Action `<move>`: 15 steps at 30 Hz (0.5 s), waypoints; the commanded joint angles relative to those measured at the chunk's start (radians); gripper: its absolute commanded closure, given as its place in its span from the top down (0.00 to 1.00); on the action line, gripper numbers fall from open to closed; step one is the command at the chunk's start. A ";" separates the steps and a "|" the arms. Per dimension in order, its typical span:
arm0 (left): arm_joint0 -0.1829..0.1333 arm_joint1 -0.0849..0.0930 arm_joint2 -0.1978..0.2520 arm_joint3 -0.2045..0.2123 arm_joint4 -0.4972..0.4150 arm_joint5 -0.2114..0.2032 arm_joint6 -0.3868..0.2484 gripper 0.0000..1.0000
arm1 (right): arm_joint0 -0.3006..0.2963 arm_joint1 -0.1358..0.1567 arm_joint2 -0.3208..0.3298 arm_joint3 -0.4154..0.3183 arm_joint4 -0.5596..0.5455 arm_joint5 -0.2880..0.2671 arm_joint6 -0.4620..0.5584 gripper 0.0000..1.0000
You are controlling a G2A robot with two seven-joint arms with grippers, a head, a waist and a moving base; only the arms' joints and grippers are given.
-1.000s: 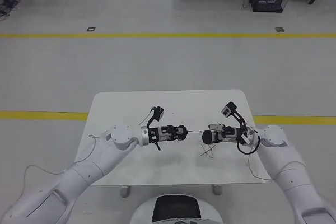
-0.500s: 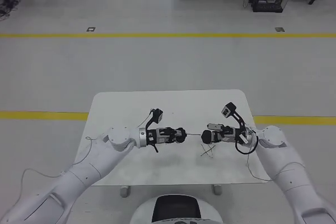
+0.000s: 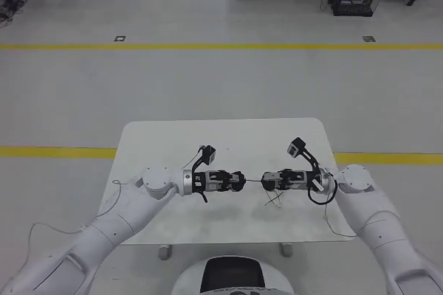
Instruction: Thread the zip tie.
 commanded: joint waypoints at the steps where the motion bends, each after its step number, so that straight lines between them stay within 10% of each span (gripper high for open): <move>1: 0.000 0.000 0.000 0.000 0.000 0.000 0.000 0.00 | 0.002 0.000 -0.006 0.002 -0.005 -0.003 0.000 0.11; 15: 0.000 0.000 0.000 0.000 0.000 0.000 0.000 0.00 | 0.015 0.006 -0.028 0.020 -0.006 -0.005 0.000 0.08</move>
